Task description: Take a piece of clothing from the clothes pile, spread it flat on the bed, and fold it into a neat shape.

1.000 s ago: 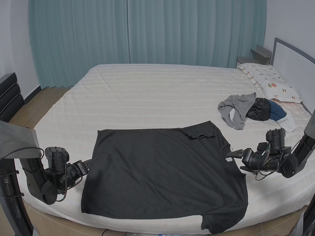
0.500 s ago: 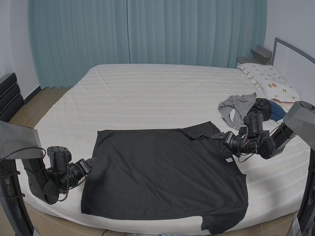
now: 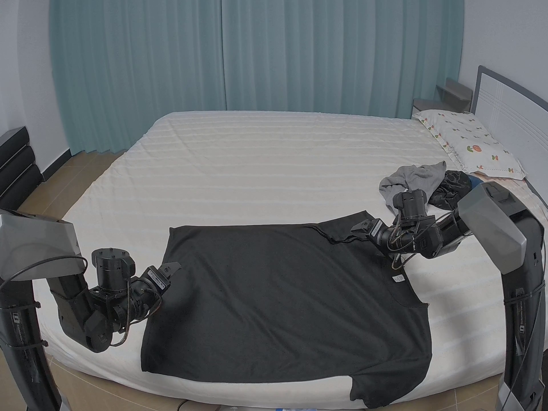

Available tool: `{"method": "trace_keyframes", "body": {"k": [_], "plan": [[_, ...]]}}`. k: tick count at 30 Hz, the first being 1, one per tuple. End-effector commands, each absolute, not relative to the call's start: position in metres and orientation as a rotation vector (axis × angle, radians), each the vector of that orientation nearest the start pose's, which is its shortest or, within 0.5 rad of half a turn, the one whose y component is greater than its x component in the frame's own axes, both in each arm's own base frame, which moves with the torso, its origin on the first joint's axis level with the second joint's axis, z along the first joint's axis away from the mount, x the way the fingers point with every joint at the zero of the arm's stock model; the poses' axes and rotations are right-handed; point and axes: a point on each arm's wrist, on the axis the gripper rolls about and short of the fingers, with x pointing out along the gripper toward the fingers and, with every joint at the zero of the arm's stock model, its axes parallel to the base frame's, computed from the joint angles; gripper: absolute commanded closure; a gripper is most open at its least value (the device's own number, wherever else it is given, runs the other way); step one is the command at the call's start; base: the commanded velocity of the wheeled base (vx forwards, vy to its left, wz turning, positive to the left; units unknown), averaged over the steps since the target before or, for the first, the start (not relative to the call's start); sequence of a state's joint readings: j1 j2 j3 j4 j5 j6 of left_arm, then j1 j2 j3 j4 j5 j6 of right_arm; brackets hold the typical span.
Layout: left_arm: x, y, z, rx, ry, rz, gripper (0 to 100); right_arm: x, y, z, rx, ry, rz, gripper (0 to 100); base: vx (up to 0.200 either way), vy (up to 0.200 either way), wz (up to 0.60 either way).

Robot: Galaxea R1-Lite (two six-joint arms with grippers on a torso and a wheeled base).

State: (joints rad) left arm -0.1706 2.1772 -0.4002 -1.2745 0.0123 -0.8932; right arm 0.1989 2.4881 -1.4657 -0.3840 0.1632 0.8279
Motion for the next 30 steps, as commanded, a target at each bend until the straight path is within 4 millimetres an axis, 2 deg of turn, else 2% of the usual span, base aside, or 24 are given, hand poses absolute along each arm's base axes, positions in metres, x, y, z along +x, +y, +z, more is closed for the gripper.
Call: {"method": "trace_keyframes", "body": {"k": [1,7,8,16,19,20,21,25,27,28,29,30], "plan": [[0.300,-0.055,0.006,-0.853,0.543,0.074,0,0.486,0.105,-0.019,0.777,0.743,0.048,0,0.000,0.000,0.00],[0.303,-0.057,0.004,-0.852,0.540,0.072,0,0.499,0.113,-0.021,0.771,0.702,0.071,0,0.000,0.000,0.00],[0.303,-0.060,0.005,-0.850,0.540,0.061,0,0.505,0.116,-0.025,0.771,0.678,0.076,0,0.000,0.000,0.00],[0.303,-0.060,0.003,-0.850,0.547,0.065,0,0.540,0.116,-0.016,0.772,0.512,0.107,0,0.000,0.000,0.00],[0.303,-0.059,0.002,-0.851,0.546,0.070,0,0.545,0.101,0.014,0.780,0.433,0.187,0,0.000,0.000,0.00],[0.303,-0.059,0.002,-0.851,0.546,0.070,0,0.545,0.100,0.015,0.782,0.428,0.192,0,0.000,0.000,0.00],[0.303,-0.059,0.002,-0.851,0.546,0.070,0,0.549,0.093,0.028,0.788,0.331,0.247,0,0.000,0.000,0.00],[0.303,-0.059,0.002,-0.849,0.547,0.068,0,0.554,0.072,0.048,0.774,0.121,0.292,0,0.000,0.000,0.00],[0.303,-0.058,0.003,-0.850,0.544,0.070,0,0.555,0.067,0.040,0.759,0.130,0.276,0,0.000,0.000,0.00],[0.303,-0.058,0.002,-0.850,0.544,0.074,0,0.556,0.067,0.026,0.739,0.164,0.260,0,0.000,0.000,0.00],[0.303,-0.058,0.002,-0.850,0.544,0.074,0,0.556,0.067,0.026,0.739,0.164,0.260,0,0.000,0.000,0.00],[0.304,-0.056,0.003,-0.852,0.536,0.080,0,0.557,0.063,0.005,0.703,0.187,0.215,0,0.000,0.000,0.00]]}}
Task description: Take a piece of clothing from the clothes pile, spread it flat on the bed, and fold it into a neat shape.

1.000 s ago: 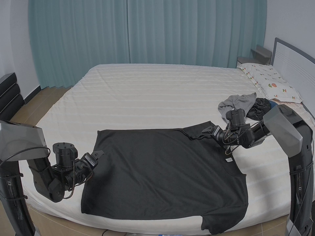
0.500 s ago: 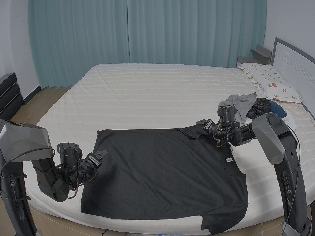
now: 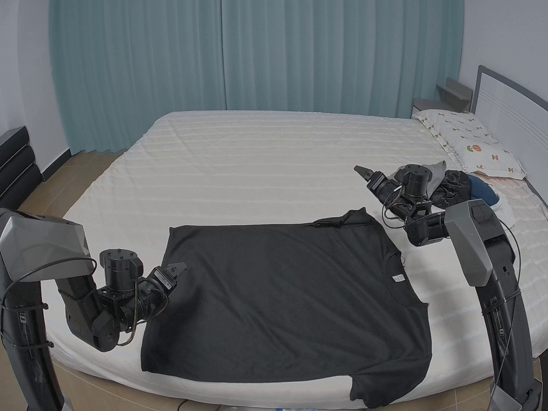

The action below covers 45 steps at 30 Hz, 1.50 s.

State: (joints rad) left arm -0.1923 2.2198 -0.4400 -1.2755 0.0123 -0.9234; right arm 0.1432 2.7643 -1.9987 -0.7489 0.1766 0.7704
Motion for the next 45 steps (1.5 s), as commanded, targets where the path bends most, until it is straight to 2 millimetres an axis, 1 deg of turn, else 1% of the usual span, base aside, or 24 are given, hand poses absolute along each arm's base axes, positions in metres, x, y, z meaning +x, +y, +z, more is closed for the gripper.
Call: {"method": "trace_keyframes", "body": {"k": [1,4,6,8,9,10,13,15,16,17,18,19,20,21,24,25,26,29,30,35,38,39,42,45], "plan": [[0.304,-0.054,0.004,-0.853,0.531,0.083,0,0.558,0.060,0.000,0.699,0.193,0.198,0,0.000,0.000,0.00],[0.310,-0.050,0.008,-0.862,0.507,0.084,0,0.558,0.051,-0.003,0.700,0.203,0.167,0,0.000,0.000,0.00],[0.318,-0.044,0.012,-0.866,0.472,0.091,0,0.558,0.043,-0.002,0.704,0.244,0.132,0,0.000,0.000,0.00],[0.324,-0.041,0.016,-0.869,0.448,0.093,0,0.558,0.039,0.002,0.706,0.261,0.117,0,0.000,0.000,0.00],[0.333,-0.035,0.020,-0.874,0.417,0.102,0,0.556,0.032,0.008,0.711,0.274,0.104,0,0.000,0.000,0.00],[0.337,-0.032,0.022,-0.875,0.406,0.106,0,0.554,0.029,0.008,0.715,0.286,0.100,0,0.000,0.000,0.00],[0.355,-0.027,0.028,-0.877,0.406,0.125,0,0.550,0.026,0.004,0.716,0.319,0.098,0,0.000,0.000,0.00],[0.369,-0.028,0.032,-0.875,0.415,0.131,0,0.546,0.026,0.001,0.716,0.347,0.099,0,0.000,0.000,0.00],[0.373,-0.028,0.034,-0.875,0.415,0.131,0,0.545,0.026,0.000,0.715,0.356,0.100,0,0.000,0.000,0.00],[0.383,-0.027,0.037,-0.875,0.419,0.135,0,0.541,0.027,-0.003,0.714,0.379,0.101,0,0.000,0.000,0.00],[0.393,-0.026,0.038,-0.873,0.429,0.142,0,0.538,0.028,-0.005,0.715,0.402,0.113,0,0.000,0.000,0.00],[0.393,-0.026,0.038,-0.873,0.429,0.142,0,0.538,0.028,-0.005,0.715,0.402,0.113,0,0.000,0.000,0.00],[0.408,-0.026,0.039,-0.867,0.458,0.126,0,0.535,0.030,-0.008,0.715,0.426,0.131,0,0.000,0.000,0.00],[0.408,-0.026,0.039,-0.867,0.458,0.126,0,0.535,0.030,-0.008,0.715,0.426,0.131,0,0.000,0.000,0.00],[0.433,-0.019,0.040,-0.862,0.480,0.106,0,0.534,0.030,-0.014,0.715,0.443,0.130,0,0.000,0.000,0.00],[0.434,-0.019,0.041,-0.862,0.481,0.104,0,0.534,0.031,-0.014,0.713,0.444,0.131,0,0.000,0.000,0.00],[0.447,-0.017,0.035,-0.861,0.491,0.116,0,0.533,0.034,-0.017,0.712,0.451,0.133,0,0.000,0.000,0.00],[0.459,-0.011,0.031,-0.862,0.494,0.132,0,0.531,0.039,-0.021,0.693,0.464,0.140,0,0.000,0.000,0.00],[0.467,-0.009,0.027,-0.861,0.495,0.137,0,0.530,0.041,-0.023,0.672,0.468,0.146,0,0.000,0.000,0.00],[0.491,-0.011,0.009,-0.847,0.514,0.150,0,0.530,0.042,-0.026,0.666,0.475,0.146,0,0.000,0.000,0.00],[0.504,-0.014,-0.002,-0.829,0.520,0.146,0,0.530,0.041,-0.032,0.664,0.478,0.137,0,0.000,0.000,0.00],[0.504,-0.014,-0.002,-0.829,0.520,0.146,0,0.530,0.041,-0.032,0.664,0.478,0.137,0,0.000,0.000,0.00],[0.520,-0.014,-0.012,-0.819,0.494,0.182,0,0.530,0.041,-0.035,0.663,0.477,0.134,0,0.000,0.000,0.00],[0.525,-0.012,-0.020,-0.816,0.497,0.199,0,0.531,0.041,-0.033,0.663,0.471,0.136,0,0.000,0.000,0.00]]}}
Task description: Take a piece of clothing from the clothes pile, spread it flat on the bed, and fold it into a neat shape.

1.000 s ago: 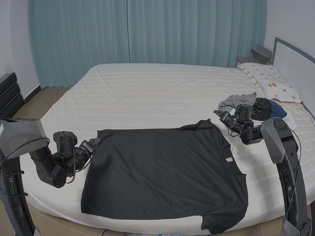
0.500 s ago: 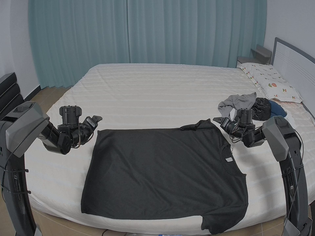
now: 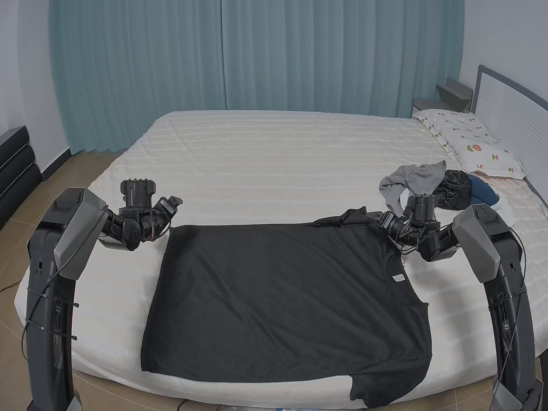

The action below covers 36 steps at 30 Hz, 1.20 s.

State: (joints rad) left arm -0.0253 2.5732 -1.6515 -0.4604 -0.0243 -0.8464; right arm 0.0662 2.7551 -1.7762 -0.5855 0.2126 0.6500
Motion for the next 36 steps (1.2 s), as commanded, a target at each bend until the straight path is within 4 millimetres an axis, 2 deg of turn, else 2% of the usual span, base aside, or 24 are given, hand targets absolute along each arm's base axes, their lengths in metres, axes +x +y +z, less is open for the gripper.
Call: {"method": "trace_keyframes", "body": {"k": [1,7,8,16,17,28,29,30,31,36], "plan": [[0.525,-0.012,-0.020,-0.816,0.497,0.199,0,0.531,0.041,-0.033,0.663,0.471,0.136,0,0.000,0.000,0.00],[0.531,-0.013,-0.023,-0.814,0.490,0.184,0,0.531,0.046,-0.038,0.660,0.476,0.145,0,0.000,0.000,0.00],[0.532,-0.013,-0.025,-0.814,0.496,0.187,100,0.531,0.047,-0.037,0.660,0.472,0.148,0,0.000,0.000,0.00],[0.534,-0.012,-0.022,-0.816,0.482,0.199,100,0.531,0.052,-0.037,0.647,0.477,0.158,0,0.000,0.000,0.00],[0.534,-0.012,-0.020,-0.818,0.477,0.197,100,0.531,0.052,-0.037,0.644,0.475,0.159,100,0.000,0.000,0.00],[0.534,-0.010,-0.013,-0.831,0.463,0.199,100,0.532,0.045,-0.022,0.646,0.442,0.154,100,0.000,0.000,0.00],[0.534,-0.008,-0.007,-0.847,0.449,0.202,100,0.534,0.043,-0.012,0.643,0.398,0.156,100,0.000,0.000,0.00],[0.534,-0.008,-0.007,-0.847,0.449,0.202,100,0.534,0.043,-0.012,0.643,0.398,0.156,100,0.000,0.000,0.00],[0.534,-0.006,0.000,-0.866,0.431,0.203,100,0.535,0.040,-0.001,0.641,0.349,0.153,100,0.000,0.000,0.00],[0.533,0.004,0.021,-0.930,0.388,0.216,100,0.534,0.032,0.016,0.648,0.294,0.138,100,0.000,0.000,0.00]]}}
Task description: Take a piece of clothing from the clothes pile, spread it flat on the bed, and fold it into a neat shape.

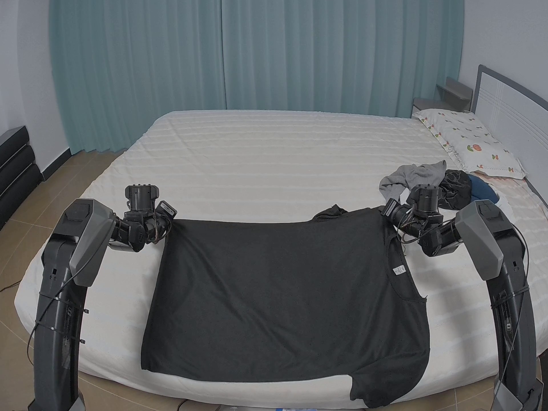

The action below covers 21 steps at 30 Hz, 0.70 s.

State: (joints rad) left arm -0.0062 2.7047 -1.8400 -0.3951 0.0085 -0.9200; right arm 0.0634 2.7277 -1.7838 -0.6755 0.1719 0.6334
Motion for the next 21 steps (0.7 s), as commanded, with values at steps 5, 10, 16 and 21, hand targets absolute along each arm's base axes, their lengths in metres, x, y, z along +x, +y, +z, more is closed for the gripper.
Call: {"method": "trace_keyframes", "body": {"k": [5,10,16,21], "plan": [[0.532,0.011,0.029,-0.938,0.368,0.221,100,0.533,0.029,0.013,0.646,0.284,0.132,100,0.000,0.000,0.00],[0.532,0.007,0.025,-0.930,0.373,0.222,100,0.535,0.031,0.007,0.639,0.267,0.119,100,0.000,0.000,0.00],[0.534,0.006,0.020,-0.928,0.375,0.221,100,0.537,0.034,-0.009,0.629,0.285,0.115,100,0.000,0.000,0.00],[0.540,0.006,0.010,-0.929,0.358,0.216,100,0.550,0.035,-0.018,0.622,0.232,0.075,100,0.000,0.000,0.00]]}}
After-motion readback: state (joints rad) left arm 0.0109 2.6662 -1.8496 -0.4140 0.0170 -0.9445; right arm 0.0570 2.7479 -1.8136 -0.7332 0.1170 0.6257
